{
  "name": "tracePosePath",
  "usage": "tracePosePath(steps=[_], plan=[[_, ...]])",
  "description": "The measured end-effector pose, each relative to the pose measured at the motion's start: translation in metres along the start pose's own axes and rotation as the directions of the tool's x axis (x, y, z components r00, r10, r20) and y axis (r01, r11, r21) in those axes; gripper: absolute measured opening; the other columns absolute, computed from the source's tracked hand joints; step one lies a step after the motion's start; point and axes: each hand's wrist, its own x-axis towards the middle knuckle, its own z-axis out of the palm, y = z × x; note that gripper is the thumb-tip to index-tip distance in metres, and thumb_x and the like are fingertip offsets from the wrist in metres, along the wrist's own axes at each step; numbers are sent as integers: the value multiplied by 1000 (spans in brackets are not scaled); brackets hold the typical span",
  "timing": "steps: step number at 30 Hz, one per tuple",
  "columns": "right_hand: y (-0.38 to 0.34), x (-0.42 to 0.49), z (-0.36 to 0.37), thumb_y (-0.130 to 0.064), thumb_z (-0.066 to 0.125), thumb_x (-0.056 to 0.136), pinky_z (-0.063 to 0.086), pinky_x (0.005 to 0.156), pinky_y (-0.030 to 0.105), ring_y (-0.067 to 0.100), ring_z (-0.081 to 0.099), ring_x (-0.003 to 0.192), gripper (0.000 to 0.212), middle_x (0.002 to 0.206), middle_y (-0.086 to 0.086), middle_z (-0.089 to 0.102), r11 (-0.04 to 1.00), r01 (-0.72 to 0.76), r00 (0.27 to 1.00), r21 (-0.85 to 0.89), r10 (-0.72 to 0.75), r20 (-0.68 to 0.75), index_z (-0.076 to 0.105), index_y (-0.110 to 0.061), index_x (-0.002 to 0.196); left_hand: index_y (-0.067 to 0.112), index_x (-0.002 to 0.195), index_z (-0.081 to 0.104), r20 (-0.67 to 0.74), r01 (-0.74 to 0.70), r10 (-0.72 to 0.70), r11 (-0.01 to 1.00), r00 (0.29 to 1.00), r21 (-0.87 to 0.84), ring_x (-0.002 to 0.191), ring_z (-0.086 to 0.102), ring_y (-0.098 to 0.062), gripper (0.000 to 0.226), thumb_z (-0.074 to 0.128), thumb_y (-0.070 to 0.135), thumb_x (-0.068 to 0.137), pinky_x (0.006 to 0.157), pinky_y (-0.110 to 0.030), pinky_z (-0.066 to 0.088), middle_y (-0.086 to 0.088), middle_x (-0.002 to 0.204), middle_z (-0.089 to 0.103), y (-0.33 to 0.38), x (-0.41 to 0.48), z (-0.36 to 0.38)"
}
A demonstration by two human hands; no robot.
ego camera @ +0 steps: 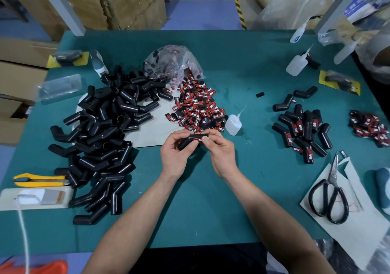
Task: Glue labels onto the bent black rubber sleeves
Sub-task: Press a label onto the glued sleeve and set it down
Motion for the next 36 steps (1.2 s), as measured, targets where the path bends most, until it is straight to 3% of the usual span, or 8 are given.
tracePosePath(steps=[8, 13, 18, 21, 26, 32, 36], plan=[[-1, -1, 0, -25, 76, 83, 47, 97, 33, 18, 60, 99, 7, 101, -9, 66, 999, 1, 1000, -36, -2, -23, 80, -19, 81, 12, 97, 66, 21, -20, 20, 999, 1000, 38, 100, 70, -8, 35, 76, -16, 78, 92, -21, 53, 11, 104, 75, 0, -2, 0], [-3, -3, 1, -24, 76, 82, 47, 90, 22, 9, 61, 95, 6, 97, -15, 65, 993, -6, 1000, -115, 8, 11, 80, -22, 78, 18, 96, 68, 28, -19, 18, 999, 999, 46, 99, 70, -9, 30, 79, -1, 76, 93, -23, 53, 13, 104, 75, 1, -4, 0], [-6, -2, 2, -23, 74, 79, 48, 96, 29, 14, 60, 97, 7, 98, -15, 64, 998, 6, 1000, -56, -6, -2, 79, -24, 75, 42, 99, 74, 73, -68, 63, 995, 995, 74, 104, 69, -11, 45, 82, 4, 77, 96, -24, 52, 13, 108, 73, 4, -6, 3], [-6, -3, 3, -21, 78, 76, 47, 96, 35, 19, 59, 98, 5, 99, -10, 62, 999, -42, 999, -33, 43, 18, 80, -18, 79, 43, 101, 74, 68, -79, 73, 993, 995, 89, 104, 69, -11, 35, 83, 18, 78, 96, -23, 52, 14, 108, 73, 4, -6, 3], [-8, -2, 4, -14, 77, 78, 46, 95, 40, 22, 58, 96, 3, 98, -6, 60, 997, -71, 997, -37, 72, 16, 79, -17, 78, 45, 101, 75, 64, -65, 57, 990, 996, 129, 103, 70, -6, 35, 83, 21, 77, 95, -20, 51, 17, 108, 74, 4, -7, 4], [-6, -3, 4, -12, 76, 78, 47, 95, 41, 24, 58, 96, 3, 97, -6, 61, 996, -91, 996, 12, 91, 20, 78, -12, 80, 46, 101, 74, 63, -77, 68, 986, 996, 146, 103, 69, -4, 36, 82, 19, 77, 94, -18, 51, 18, 107, 74, 5, -7, 5], [-6, -2, 4, -20, 78, 75, 48, 94, 38, 24, 59, 96, 7, 98, -4, 60, 995, -104, 994, -12, 104, 14, 78, -14, 80, 47, 100, 75, 70, -79, 68, 984, 995, 161, 103, 69, -5, 49, 81, 4, 77, 94, -20, 52, 18, 107, 74, 3, -7, 6]])
